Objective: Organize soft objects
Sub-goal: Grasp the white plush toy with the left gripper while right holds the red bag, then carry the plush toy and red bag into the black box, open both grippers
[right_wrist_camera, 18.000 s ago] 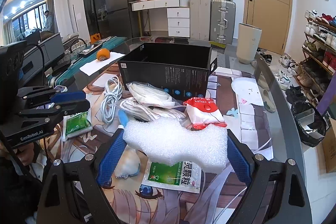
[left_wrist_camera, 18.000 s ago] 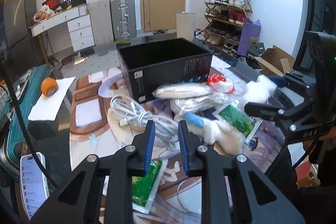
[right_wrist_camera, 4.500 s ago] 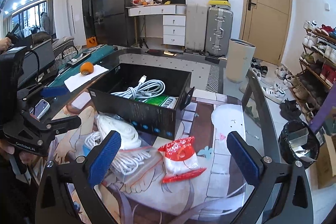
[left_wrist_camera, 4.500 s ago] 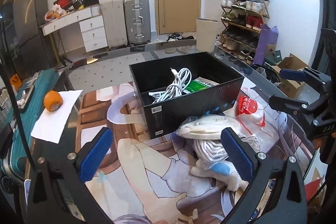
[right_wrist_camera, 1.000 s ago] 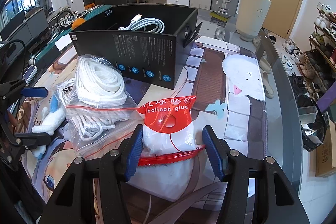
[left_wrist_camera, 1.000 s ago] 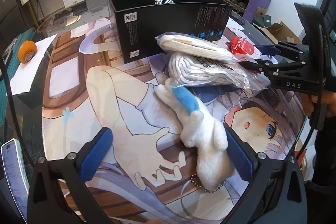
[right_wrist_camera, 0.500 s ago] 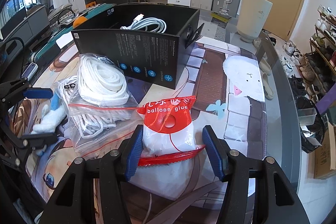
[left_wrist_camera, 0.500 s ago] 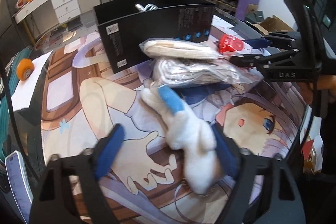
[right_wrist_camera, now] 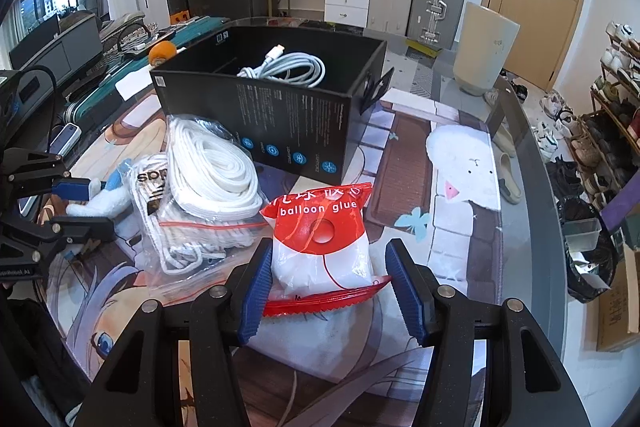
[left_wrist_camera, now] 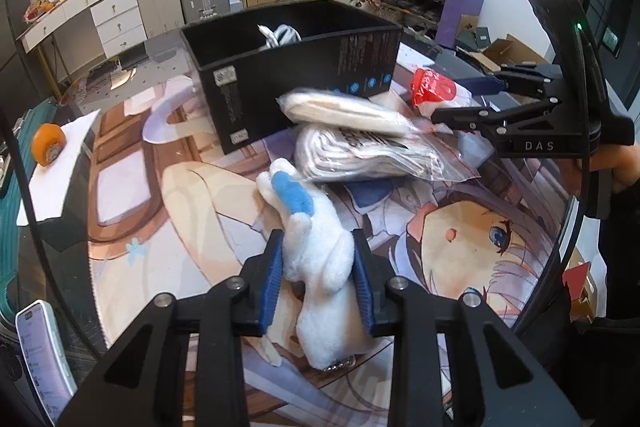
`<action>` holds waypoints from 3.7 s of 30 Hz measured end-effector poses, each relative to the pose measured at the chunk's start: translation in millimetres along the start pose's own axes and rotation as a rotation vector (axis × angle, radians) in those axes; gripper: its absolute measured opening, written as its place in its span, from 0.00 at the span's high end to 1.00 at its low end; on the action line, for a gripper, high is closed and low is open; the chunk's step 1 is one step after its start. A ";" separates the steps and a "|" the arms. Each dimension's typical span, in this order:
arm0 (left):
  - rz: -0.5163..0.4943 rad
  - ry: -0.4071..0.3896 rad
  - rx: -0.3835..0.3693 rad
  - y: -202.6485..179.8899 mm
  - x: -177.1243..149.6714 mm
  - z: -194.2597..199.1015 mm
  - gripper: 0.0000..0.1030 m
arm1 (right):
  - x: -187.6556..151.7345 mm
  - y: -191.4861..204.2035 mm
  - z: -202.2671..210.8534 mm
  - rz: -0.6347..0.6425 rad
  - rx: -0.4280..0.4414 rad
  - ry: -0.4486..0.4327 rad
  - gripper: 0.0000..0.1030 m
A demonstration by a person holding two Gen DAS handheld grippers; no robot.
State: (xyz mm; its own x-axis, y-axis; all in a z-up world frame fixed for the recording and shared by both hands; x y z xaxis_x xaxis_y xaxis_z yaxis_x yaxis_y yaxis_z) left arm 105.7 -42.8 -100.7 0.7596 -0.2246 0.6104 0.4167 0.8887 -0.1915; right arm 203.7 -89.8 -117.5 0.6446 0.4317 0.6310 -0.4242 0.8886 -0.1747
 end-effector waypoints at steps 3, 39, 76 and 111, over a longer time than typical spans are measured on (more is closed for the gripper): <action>0.007 -0.025 0.010 5.3 2.9 9.2 0.71 | 2.9 -1.2 5.5 0.001 -0.003 -0.020 0.45; 0.036 -0.235 0.066 24.5 55.3 44.7 0.70 | 33.0 12.0 62.5 -0.026 0.047 -0.196 0.45; -0.036 -0.227 0.090 40.9 129.9 29.7 0.70 | 99.3 17.4 47.9 -0.005 0.044 -0.213 0.45; -0.074 -0.149 0.056 52.1 159.6 -22.1 0.70 | 127.2 15.3 -23.3 0.058 0.013 -0.136 0.45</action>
State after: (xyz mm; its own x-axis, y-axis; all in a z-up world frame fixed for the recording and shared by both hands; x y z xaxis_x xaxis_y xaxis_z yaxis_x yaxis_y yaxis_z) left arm 259.7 -41.3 -30.3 0.6440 -0.2321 0.7289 0.4367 0.8939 -0.1012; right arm 294.0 -17.7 -57.5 0.5271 0.4566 0.7167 -0.4672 0.8602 -0.2044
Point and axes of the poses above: each gripper's, at about its wrist camera, not at the fingertips, and z roughly against the way its jaws point, y to its left, x to its top, the point moved 10 cm from there along -z, roughly the way its jaws point, and after that the axes turned 10 degrees about -x, right-handed, at the moved point
